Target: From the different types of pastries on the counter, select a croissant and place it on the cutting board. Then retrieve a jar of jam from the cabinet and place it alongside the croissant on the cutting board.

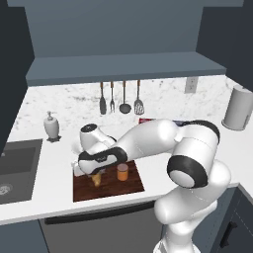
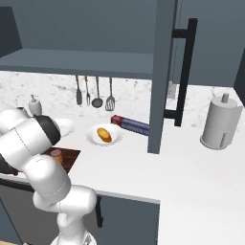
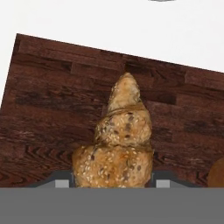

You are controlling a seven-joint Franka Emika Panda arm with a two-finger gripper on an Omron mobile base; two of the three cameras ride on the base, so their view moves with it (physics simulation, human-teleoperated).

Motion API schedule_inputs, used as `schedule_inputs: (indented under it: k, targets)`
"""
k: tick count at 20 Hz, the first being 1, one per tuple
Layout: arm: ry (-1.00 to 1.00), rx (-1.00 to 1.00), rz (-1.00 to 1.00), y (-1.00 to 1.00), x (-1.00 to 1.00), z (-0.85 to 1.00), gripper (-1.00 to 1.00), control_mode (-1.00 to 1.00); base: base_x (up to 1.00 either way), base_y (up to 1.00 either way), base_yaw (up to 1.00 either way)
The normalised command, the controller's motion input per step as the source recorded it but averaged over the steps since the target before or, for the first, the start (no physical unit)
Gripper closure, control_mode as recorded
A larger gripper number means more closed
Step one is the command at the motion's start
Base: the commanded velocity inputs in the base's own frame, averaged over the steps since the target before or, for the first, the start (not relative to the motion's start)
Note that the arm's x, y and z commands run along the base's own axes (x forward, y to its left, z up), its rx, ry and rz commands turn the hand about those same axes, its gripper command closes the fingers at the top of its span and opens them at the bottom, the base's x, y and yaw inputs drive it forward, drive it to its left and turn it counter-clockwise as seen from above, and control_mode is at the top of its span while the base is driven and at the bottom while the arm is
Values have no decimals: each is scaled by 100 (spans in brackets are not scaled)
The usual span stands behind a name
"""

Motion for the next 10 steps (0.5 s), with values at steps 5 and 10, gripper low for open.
schedule_inputs:
  k: [5, 10]
  targets:
    - [0, 0, 0, 0, 0, 0, -100, -100, 0, 0, 0]
    - [0, 0, 0, 0, 0, 0, -100, -100, 0, 0, 0]
